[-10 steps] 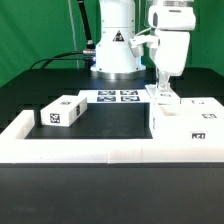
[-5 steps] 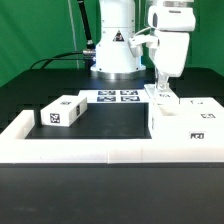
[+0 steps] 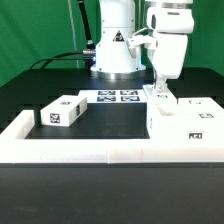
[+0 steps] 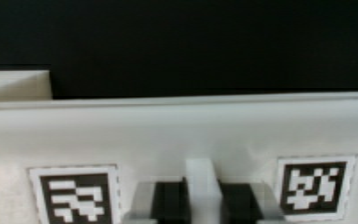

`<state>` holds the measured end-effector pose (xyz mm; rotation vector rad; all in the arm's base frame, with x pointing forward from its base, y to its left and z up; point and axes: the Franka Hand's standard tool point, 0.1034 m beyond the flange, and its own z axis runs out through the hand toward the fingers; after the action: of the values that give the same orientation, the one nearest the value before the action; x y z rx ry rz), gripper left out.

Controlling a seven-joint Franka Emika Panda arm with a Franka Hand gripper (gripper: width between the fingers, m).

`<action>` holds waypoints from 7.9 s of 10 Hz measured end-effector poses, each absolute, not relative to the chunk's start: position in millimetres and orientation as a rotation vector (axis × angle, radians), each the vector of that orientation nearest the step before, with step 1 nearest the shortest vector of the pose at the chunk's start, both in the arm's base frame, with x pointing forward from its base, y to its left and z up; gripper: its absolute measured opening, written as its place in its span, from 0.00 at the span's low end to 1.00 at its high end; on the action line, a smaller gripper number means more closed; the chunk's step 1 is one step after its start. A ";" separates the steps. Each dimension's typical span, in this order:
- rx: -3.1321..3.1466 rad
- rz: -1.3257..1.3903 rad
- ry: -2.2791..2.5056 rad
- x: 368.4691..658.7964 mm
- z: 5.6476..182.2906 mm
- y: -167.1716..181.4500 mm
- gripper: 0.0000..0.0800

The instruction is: Assemble cabinet

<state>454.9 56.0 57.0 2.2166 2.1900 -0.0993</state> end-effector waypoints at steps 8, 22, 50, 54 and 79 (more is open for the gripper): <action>2.211 -0.024 2.179 454.6 55.9 59.6 0.09; 2.218 -0.106 2.190 455.5 57.3 55.2 0.09; 2.233 -0.077 2.161 456.6 60.4 54.2 0.09; 2.233 -0.076 2.163 458.7 58.6 54.2 0.09; 2.182 -0.018 2.182 538.5 60.3 59.1 0.09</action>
Offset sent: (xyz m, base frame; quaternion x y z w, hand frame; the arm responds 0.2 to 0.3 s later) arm 0.0000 0.0000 0.0000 -0.0650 0.0000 0.0000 0.9979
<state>538.5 59.1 60.3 2.1821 2.1815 -0.0181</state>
